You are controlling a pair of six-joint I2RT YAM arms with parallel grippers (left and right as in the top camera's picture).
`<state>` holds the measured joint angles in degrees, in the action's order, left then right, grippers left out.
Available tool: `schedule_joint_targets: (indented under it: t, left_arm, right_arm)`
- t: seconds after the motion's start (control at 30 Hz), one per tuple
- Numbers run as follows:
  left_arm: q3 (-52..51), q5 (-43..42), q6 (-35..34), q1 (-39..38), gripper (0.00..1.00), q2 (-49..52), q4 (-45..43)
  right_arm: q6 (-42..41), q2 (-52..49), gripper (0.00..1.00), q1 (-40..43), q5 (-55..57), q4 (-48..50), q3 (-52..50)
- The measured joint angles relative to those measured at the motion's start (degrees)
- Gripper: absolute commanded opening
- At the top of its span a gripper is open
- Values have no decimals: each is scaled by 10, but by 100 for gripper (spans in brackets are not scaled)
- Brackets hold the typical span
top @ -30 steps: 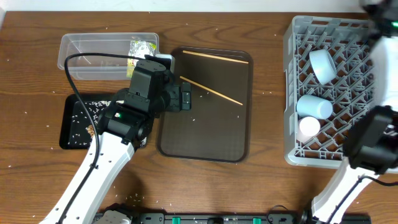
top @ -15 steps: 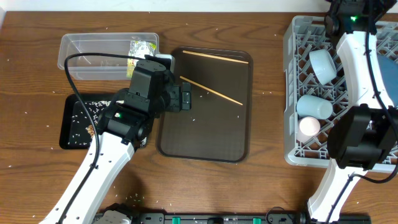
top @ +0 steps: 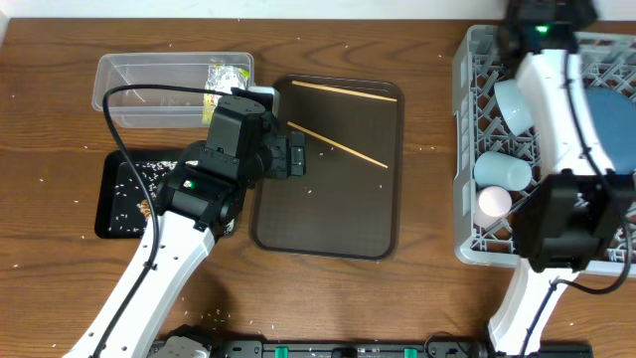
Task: Sort waste into correct bins and load items into the dishwasher rack
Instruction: 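Move the right gripper left over the brown tray toward a chopstick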
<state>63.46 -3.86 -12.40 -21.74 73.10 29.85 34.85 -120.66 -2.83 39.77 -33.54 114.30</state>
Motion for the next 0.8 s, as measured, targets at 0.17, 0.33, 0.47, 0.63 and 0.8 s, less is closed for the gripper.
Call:
schedule_joint_targets:
  t: [0.17, 0.33, 0.47, 0.63, 0.8]
  left_arm:
    - [0, 0, 0, 0, 98, 0, 0]
    - [0, 0, 0, 0, 98, 0, 0]
    - [0, 0, 0, 0, 98, 0, 0]
    - [0, 0, 0, 0, 98, 0, 0]
    - [0, 0, 0, 0, 98, 0, 0]
  right_arm:
    - [-42, 0, 99, -86, -90, -2, 0]
    - [-123, 1, 99, -165, -126, -47, 0]
    - [-189, 2, 99, -197, -144, -130, 0]
    - [-278, 2, 99, -208, -186, -220, -1]
    - [-329, 3, 99, -204, -276, -259, -1]
